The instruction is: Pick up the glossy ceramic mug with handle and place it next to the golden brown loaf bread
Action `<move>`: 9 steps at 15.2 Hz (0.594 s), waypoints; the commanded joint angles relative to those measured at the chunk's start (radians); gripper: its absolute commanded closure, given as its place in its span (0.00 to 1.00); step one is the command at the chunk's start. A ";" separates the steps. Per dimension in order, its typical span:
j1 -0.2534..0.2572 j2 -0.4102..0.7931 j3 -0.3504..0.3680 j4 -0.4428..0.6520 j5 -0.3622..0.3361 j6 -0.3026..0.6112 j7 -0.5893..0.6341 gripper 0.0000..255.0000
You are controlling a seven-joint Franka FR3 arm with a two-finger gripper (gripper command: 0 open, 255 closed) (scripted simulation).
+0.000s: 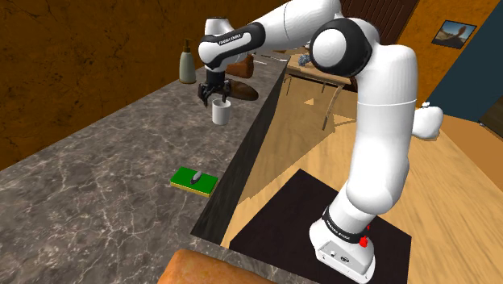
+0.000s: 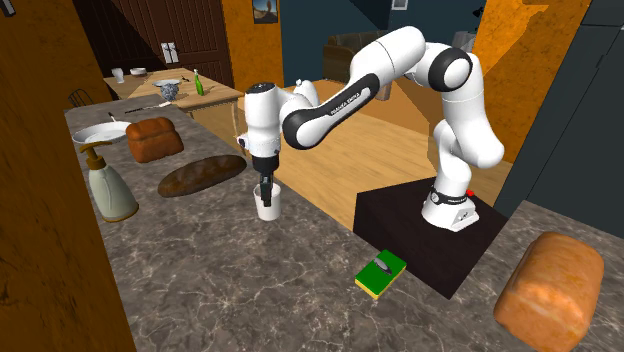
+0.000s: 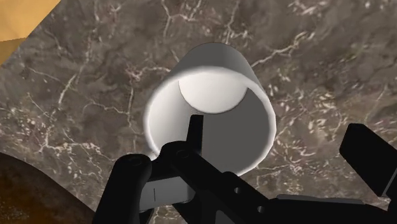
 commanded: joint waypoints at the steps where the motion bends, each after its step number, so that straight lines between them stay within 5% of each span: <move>1: -0.001 0.018 -0.001 -0.003 -0.001 0.021 0.001 0.00; 9: -0.002 0.044 -0.001 -0.025 -0.001 0.071 0.001 0.00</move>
